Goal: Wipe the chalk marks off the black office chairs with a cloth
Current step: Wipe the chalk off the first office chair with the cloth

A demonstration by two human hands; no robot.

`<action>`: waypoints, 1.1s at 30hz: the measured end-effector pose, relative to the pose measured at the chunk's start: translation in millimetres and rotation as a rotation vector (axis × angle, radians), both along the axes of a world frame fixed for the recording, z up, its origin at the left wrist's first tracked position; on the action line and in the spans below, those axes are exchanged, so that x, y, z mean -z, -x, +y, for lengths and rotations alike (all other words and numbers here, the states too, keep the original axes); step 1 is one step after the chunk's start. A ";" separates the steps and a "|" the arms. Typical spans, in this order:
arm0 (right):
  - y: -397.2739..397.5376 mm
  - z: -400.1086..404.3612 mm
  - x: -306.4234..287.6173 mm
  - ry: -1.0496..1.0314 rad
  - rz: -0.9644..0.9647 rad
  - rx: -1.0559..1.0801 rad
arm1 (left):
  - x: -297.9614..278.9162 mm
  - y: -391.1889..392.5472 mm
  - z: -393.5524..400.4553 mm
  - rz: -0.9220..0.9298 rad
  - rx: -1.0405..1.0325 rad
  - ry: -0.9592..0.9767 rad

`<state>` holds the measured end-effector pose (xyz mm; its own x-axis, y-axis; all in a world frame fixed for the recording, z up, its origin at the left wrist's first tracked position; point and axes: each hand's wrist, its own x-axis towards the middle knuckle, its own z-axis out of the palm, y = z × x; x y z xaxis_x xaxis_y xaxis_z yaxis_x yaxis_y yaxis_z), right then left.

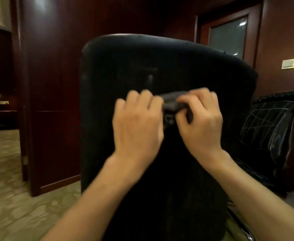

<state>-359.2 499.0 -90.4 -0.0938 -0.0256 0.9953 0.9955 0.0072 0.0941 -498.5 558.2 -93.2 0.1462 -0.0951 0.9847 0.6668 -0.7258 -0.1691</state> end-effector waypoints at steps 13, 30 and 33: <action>28.2 21.4 23.0 0.022 0.113 -0.061 | 8.0 35.4 -2.3 0.271 -0.116 -0.020; 42.0 24.9 98.6 0.170 0.037 0.011 | 103.6 47.3 12.7 0.218 -0.069 0.096; 48.2 21.7 92.2 0.158 0.030 0.006 | 102.3 48.8 15.2 0.138 -0.052 0.080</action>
